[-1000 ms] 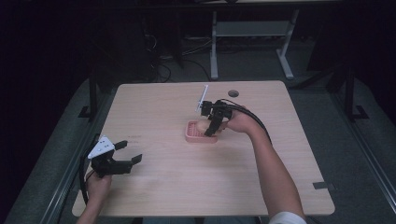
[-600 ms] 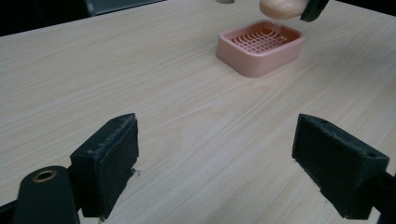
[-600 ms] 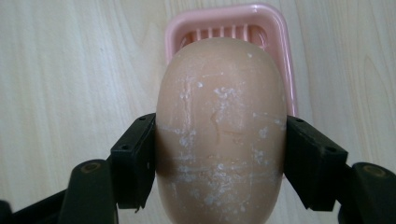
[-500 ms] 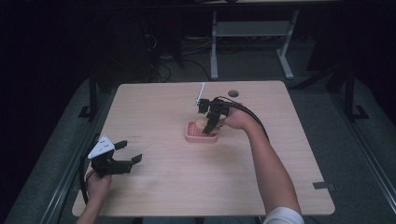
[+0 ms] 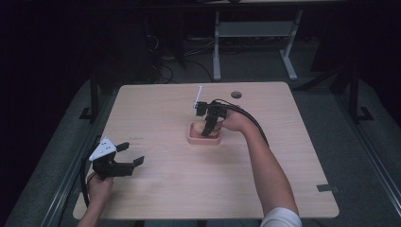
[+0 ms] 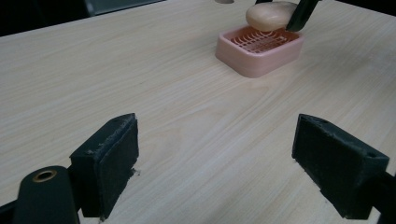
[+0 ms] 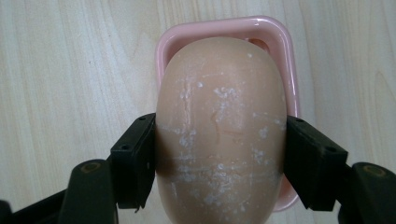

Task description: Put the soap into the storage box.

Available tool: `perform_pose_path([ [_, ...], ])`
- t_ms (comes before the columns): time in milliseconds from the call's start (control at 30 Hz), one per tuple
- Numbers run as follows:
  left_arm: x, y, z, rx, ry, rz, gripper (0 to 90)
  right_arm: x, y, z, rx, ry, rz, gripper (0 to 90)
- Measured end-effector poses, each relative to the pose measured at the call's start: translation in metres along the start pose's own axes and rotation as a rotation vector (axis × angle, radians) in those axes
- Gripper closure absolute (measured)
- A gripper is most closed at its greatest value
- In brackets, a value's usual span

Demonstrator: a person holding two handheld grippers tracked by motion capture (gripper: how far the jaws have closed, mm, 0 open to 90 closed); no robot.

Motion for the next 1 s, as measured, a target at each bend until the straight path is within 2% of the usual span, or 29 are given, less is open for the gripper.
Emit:
perform_pose_path([
  [500, 0.0, 0.0, 0.0, 0.004, -0.003, -0.001, 14.3, 0.015, 0.002, -0.003, 0.001, -0.017, -0.001, 31.8],
  [1000, 0.0, 0.0, 0.0, 0.007, -0.002, -0.001, 14.3, 0.019, 0.005, -0.004, 0.006, -0.019, 0.003, 31.8],
])
Point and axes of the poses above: each handheld gripper's, and its own axes: x roughly forward along the jaws, z roughly out of its underside, y roughly to its right, the point moved 9 cm from there along x, roughly forward along the jaws, and after that the axes turned 11 degrees about x, right-handed, at the moved point
